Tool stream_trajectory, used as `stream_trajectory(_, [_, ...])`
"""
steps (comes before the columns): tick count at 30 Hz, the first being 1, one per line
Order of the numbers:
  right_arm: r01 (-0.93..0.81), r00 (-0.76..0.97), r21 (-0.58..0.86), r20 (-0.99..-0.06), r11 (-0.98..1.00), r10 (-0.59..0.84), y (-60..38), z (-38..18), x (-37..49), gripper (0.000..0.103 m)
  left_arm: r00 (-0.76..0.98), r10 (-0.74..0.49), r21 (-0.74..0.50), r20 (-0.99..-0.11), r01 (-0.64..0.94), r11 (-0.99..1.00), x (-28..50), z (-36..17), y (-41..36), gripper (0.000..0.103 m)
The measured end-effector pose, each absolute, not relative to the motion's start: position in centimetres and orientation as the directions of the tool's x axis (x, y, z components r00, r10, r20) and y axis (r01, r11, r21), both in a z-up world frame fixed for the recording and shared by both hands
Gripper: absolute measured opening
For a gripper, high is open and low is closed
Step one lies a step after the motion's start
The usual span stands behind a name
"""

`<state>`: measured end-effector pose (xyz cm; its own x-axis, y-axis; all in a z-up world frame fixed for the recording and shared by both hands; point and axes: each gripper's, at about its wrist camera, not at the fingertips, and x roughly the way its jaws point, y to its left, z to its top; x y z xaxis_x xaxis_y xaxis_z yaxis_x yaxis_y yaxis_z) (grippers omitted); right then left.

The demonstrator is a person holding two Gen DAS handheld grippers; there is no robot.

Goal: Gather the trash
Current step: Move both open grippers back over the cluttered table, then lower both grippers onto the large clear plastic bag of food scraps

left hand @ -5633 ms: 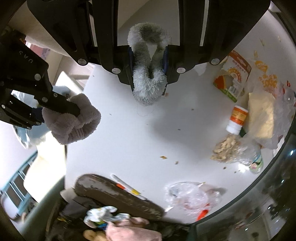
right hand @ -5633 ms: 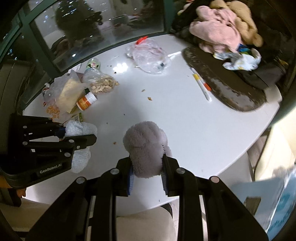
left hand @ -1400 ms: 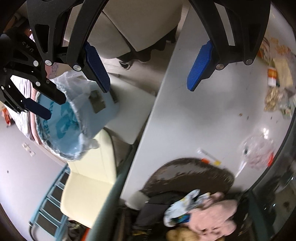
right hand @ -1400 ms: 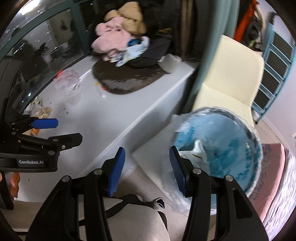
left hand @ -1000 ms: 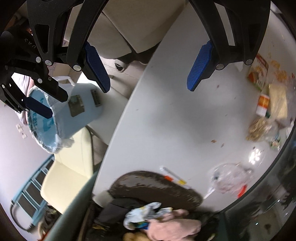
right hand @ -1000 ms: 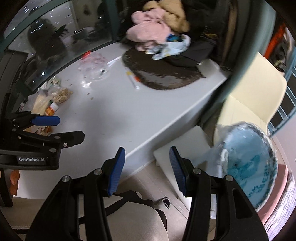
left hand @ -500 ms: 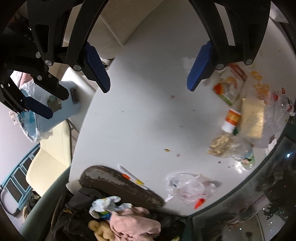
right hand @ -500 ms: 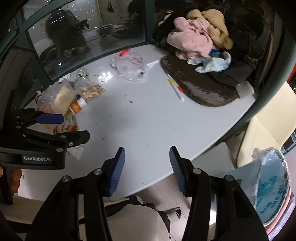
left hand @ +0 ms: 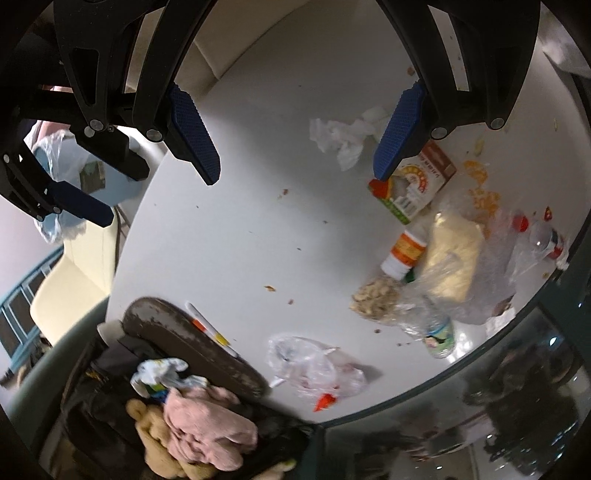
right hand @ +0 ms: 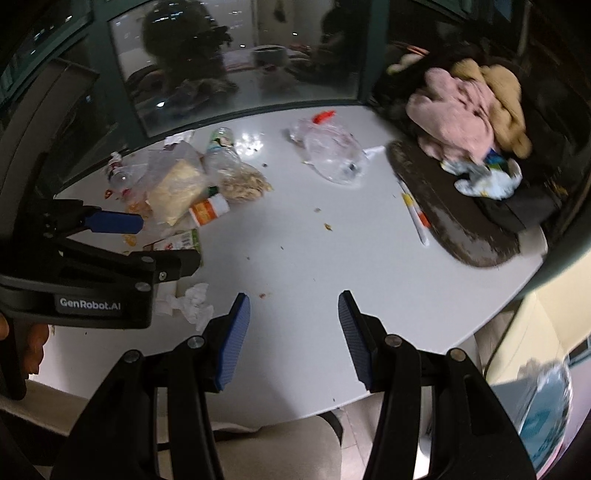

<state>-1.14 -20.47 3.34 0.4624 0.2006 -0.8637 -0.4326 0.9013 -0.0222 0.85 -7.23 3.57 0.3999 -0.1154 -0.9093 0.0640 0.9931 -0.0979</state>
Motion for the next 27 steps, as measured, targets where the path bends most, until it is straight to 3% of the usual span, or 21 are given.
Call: stream_trajectory(27, [-0.792,0.203,0.104,-0.885,0.602,0.420,-13.5,0.8,10.6,0.048,0.308,0.150,0.002,-0.939,-0.432,0.902,4.3,2.0,0.0,0.082])
